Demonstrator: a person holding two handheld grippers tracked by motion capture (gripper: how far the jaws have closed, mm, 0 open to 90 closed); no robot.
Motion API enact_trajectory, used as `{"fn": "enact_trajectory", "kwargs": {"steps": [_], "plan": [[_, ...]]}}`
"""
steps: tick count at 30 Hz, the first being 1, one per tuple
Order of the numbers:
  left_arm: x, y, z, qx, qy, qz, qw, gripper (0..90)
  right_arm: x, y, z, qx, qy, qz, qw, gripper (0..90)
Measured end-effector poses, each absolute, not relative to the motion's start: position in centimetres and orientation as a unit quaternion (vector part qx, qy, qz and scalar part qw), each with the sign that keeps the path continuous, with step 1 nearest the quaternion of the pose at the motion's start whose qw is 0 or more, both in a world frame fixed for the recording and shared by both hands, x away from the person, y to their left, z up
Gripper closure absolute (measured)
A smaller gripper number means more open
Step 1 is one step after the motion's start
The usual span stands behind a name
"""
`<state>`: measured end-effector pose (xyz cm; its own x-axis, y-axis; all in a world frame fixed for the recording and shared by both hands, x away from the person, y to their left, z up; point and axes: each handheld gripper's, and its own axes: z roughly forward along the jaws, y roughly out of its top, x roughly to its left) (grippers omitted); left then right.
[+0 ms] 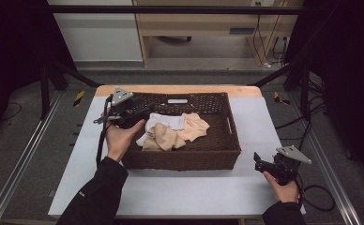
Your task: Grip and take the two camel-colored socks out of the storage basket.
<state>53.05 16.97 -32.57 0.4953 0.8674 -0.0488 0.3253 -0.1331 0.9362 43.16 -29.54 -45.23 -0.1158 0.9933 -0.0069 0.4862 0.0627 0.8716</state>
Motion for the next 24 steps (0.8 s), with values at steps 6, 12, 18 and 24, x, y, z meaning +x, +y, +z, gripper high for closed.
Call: {"fn": "enact_trajectory", "kwargs": {"steps": [6,12,18,24], "plan": [[54.4,15.9,-33.8,0.711,0.423,0.266,0.496,42.5,43.2,-29.6,-45.2,0.573,0.646,0.374,0.339,3.5],[55.7,15.1,-35.2,0.722,0.417,0.274,0.479,42.5,43.2,-29.5,-45.3,0.571,0.648,0.374,0.337,3.7],[56.5,14.3,-36.6,0.744,0.416,0.264,0.451,43.1,43.3,-29.5,-45.3,0.570,0.649,0.373,0.338,3.7],[57.2,13.8,-38.4,0.756,0.422,0.245,0.436,44.0,43.3,-29.4,-45.4,0.570,0.651,0.372,0.337,3.6]]}}
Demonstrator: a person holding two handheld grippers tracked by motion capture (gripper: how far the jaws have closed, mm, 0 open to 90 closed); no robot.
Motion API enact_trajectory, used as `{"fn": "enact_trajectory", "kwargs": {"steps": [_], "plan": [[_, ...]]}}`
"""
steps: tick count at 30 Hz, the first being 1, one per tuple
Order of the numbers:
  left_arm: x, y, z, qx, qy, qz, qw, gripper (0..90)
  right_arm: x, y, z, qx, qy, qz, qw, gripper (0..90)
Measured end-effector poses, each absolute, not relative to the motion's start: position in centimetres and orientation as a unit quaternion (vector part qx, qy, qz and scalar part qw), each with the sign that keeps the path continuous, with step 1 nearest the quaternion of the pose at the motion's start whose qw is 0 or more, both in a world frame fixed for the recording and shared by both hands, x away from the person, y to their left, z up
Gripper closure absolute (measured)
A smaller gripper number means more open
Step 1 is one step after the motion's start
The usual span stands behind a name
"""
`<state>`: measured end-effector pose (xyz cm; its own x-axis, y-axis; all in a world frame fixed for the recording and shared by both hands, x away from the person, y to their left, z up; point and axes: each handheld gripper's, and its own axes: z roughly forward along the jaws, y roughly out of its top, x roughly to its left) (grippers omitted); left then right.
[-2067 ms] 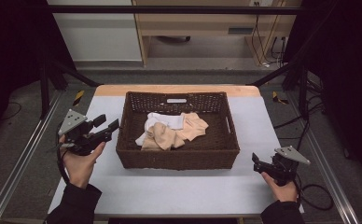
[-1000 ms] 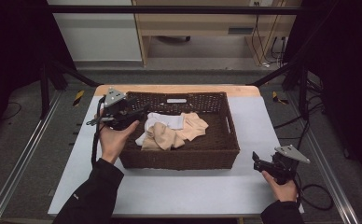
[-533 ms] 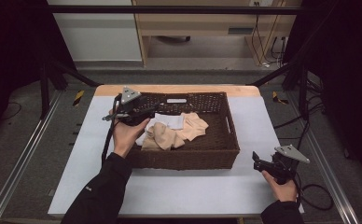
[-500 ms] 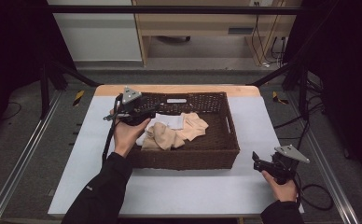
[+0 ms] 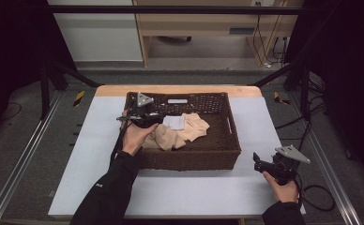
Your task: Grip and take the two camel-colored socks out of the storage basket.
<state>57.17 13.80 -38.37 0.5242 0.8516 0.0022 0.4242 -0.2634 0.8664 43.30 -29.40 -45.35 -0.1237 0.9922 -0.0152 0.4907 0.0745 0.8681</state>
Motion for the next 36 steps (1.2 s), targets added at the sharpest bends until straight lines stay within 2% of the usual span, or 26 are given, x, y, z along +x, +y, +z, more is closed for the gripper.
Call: {"fn": "enact_trajectory", "kwargs": {"steps": [13,25,28,36], "plan": [[57.5,13.3,-40.7,0.792,0.429,0.215,0.376,47.4,43.3,-29.3,-45.4,0.568,0.653,0.369,0.339,3.7],[57.7,12.8,-42.0,0.819,0.431,0.191,0.326,45.0,43.3,-29.3,-45.4,0.570,0.652,0.367,0.339,3.7],[57.7,12.6,-42.2,0.825,0.434,0.190,0.308,52.0,43.3,-29.2,-45.5,0.569,0.654,0.365,0.339,3.7],[57.5,12.8,-41.9,0.823,0.444,0.175,0.307,79.8,43.3,-29.3,-45.4,0.568,0.654,0.365,0.341,3.8]]}}
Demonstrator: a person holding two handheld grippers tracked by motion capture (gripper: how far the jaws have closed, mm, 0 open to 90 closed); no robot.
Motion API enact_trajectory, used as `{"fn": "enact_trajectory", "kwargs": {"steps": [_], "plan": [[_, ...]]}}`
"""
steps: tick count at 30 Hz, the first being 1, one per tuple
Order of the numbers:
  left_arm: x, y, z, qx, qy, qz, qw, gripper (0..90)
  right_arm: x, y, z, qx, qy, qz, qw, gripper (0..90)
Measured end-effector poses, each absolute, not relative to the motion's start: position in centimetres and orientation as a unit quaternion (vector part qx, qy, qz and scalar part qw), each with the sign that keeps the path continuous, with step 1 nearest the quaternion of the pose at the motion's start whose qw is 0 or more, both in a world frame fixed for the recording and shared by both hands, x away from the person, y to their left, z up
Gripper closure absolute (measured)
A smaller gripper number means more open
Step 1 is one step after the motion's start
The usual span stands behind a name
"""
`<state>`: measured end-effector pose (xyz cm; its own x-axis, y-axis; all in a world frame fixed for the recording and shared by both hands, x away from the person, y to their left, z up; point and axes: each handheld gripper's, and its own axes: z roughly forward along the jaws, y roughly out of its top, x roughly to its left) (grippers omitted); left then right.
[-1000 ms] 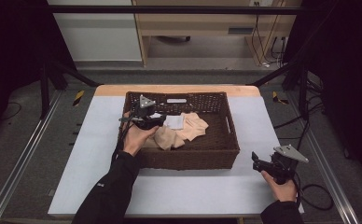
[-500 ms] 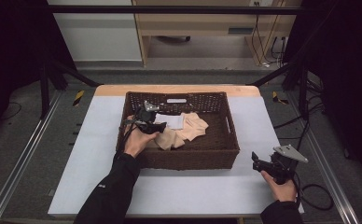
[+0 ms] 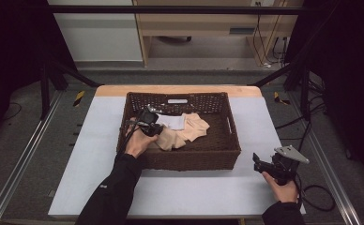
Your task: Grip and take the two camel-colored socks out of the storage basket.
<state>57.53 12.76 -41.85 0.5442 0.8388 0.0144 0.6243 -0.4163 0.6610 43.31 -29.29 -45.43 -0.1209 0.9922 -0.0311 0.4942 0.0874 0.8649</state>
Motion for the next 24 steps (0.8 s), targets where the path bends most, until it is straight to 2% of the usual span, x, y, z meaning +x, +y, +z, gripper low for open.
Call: {"fn": "enact_trajectory", "kwargs": {"steps": [8,14,24], "plan": [[56.8,13.3,-40.3,0.800,0.428,0.189,0.376,83.3,43.3,-29.3,-45.4,0.570,0.653,0.364,0.342,3.8],[55.6,13.6,-38.0,0.764,0.401,0.218,0.455,83.5,43.3,-29.4,-45.4,0.570,0.652,0.365,0.343,3.8],[53.9,14.6,-34.5,0.720,0.384,0.240,0.526,83.9,43.3,-29.4,-45.3,0.569,0.651,0.365,0.345,3.8]]}}
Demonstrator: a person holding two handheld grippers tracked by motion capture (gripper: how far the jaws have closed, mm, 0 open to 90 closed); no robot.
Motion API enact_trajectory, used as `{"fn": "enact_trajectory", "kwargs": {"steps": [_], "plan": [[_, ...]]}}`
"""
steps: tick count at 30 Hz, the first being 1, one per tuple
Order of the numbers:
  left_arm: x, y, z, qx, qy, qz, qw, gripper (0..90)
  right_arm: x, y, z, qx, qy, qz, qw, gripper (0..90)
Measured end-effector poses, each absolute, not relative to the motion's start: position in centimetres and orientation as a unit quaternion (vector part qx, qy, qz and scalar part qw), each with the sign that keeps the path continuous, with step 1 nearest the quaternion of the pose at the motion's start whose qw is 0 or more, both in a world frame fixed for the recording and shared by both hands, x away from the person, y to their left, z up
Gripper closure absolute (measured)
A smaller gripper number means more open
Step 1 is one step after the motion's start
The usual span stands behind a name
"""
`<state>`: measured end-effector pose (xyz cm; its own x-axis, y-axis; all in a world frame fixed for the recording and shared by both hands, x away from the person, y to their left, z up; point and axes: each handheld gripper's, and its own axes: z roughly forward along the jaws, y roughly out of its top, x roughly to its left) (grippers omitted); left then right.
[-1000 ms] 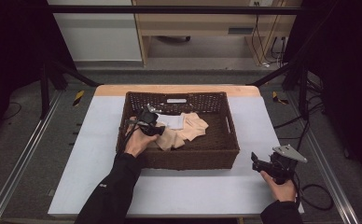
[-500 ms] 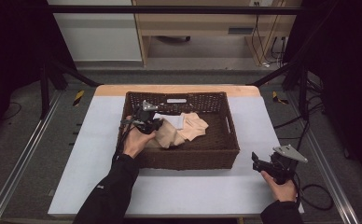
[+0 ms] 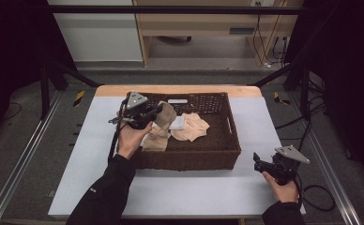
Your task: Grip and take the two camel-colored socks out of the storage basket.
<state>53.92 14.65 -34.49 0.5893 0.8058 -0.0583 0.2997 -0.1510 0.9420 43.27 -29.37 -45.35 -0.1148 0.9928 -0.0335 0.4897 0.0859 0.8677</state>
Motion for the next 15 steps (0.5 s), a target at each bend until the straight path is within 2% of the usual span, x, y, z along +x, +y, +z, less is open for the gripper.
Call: {"fn": "enact_trajectory", "kwargs": {"steps": [15], "plan": [[49.9,15.8,-30.0,0.693,0.346,0.248,0.582,83.9,43.2,-29.4,-45.3,0.570,0.649,0.365,0.346,3.8]]}}
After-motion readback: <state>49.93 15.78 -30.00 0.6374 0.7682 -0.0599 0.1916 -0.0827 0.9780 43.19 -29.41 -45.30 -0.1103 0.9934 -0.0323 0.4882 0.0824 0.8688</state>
